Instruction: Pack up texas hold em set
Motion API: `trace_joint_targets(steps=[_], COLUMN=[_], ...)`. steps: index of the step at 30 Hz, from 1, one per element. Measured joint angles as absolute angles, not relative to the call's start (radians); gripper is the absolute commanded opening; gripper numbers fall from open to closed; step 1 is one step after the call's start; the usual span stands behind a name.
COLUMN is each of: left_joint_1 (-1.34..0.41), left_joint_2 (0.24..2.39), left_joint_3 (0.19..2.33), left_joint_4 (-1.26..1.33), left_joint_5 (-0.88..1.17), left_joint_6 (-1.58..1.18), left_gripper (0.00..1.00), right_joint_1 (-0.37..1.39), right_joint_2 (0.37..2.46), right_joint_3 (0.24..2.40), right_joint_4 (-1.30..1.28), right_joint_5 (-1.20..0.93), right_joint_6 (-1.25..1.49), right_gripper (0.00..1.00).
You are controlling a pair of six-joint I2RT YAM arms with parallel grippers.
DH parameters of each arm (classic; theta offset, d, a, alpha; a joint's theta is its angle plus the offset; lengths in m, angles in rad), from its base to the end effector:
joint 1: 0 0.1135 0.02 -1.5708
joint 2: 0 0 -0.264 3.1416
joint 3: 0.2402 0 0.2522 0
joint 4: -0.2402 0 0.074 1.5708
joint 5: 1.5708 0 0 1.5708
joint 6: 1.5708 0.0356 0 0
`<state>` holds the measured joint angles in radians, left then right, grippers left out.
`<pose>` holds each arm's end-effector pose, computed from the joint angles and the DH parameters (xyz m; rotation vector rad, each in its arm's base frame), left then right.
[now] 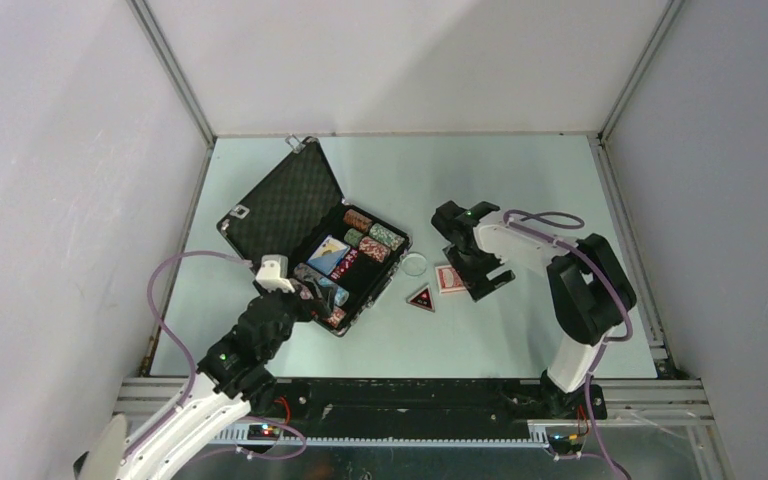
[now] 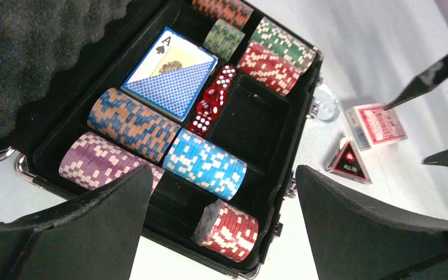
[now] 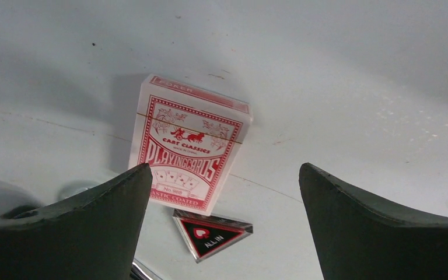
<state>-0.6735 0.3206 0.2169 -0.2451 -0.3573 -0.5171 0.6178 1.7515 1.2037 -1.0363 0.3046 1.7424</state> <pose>0.1017 -0.0652 0.1943 -0.0915 1.9217 -0.4643 0.2559 0.1688 0.1889 1.5219 2.4205 -0.1847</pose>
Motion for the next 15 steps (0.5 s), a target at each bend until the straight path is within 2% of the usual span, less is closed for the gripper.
trace_joint_targets(steps=[7,15], left_joint_1=[-0.673,-0.673], left_joint_2=[0.241,0.255], left_joint_3=[0.212,0.211], left_joint_4=[-0.245,-0.245], left_joint_5=[-0.353,-0.351], left_joint_6=[-0.514,-0.514], left_gripper=[0.99,0.99], right_joint_1=[0.617,0.616], right_joint_2=[1.818,1.831], right_joint_3=[1.221,1.224], right_joint_4=[-1.01,-0.986], right_joint_5=[0.291,0.292], right_joint_6=[1.811,1.866], right_gripper=[1.0,0.99])
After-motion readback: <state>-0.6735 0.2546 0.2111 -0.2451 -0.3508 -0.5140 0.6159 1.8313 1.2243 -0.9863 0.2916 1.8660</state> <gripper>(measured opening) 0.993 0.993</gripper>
